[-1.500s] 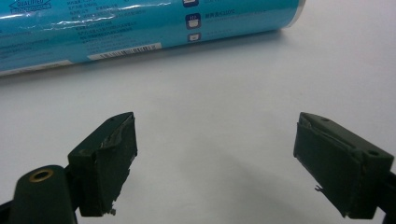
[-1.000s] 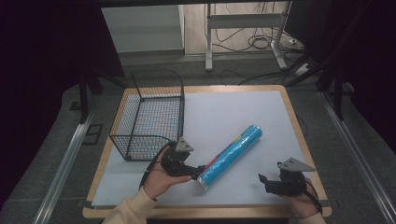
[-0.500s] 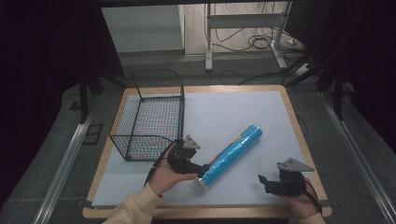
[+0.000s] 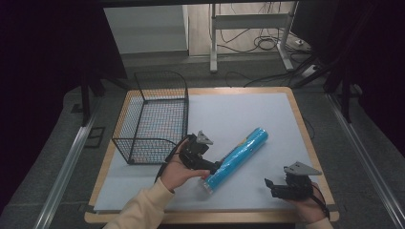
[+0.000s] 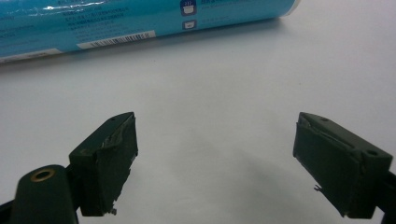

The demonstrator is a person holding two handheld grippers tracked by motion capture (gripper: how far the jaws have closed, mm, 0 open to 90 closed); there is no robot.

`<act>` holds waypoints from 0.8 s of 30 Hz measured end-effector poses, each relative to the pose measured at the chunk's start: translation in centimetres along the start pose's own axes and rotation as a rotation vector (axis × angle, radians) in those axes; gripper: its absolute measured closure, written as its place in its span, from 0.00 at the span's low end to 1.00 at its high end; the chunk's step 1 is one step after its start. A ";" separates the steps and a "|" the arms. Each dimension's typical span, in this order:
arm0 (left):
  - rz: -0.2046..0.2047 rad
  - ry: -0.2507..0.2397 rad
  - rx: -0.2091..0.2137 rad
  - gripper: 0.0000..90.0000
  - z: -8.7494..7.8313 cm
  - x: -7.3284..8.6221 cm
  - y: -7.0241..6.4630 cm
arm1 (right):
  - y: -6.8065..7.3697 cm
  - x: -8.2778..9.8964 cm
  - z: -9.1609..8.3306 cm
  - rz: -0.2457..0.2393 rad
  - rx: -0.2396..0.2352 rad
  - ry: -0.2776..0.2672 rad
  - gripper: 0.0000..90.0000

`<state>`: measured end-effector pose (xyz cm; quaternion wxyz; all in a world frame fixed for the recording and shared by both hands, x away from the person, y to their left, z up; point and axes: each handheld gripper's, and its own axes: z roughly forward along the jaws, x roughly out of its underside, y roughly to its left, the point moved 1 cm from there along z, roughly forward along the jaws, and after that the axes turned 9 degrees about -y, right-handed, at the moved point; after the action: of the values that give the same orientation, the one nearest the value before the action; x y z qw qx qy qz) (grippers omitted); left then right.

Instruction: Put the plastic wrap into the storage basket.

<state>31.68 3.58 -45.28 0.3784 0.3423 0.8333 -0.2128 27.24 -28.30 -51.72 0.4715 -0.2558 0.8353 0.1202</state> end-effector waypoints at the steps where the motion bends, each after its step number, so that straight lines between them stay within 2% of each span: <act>1: 0.008 0.006 -0.001 0.20 0.1 -0.2 -0.1 | 0.0 0.0 0.0 -0.001 0.000 0.001 0.16; 8: 0.035 0.026 -0.005 0.20 1.2 -1.7 -0.8 | 0.0 0.0 0.0 -0.002 0.003 0.005 0.16; 12: 0.049 0.053 -0.009 0.21 2.2 -2.3 -1.2 | -0.1 0.0 0.0 -0.002 0.003 0.004 0.16; 24: 0.069 0.117 -0.005 0.20 4.9 -3.4 -1.7 | -0.1 0.0 -0.1 -0.001 0.003 0.001 0.16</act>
<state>34.46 -1.93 -45.55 0.3370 0.3817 0.8422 -0.1772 27.24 -28.39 -51.69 0.4716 -0.2556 0.8355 0.1189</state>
